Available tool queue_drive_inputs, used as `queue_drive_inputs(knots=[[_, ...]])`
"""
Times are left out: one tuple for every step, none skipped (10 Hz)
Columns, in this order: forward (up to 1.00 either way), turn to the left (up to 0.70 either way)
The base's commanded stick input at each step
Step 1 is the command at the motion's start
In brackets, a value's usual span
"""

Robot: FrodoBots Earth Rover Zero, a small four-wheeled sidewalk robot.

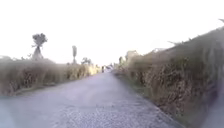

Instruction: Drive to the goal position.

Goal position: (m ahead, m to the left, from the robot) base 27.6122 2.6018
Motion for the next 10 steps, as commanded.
queue_drive_inputs(knots=[[1.0, 0.0], [1.0, 0.0], [1.0, 0.0], [1.0, 0.0], [1.0, 0.0], [1.0, 0.0], [1.0, 0.0], [1.0, 0.0], [1.0, 0.0], [1.0, 0.0]])
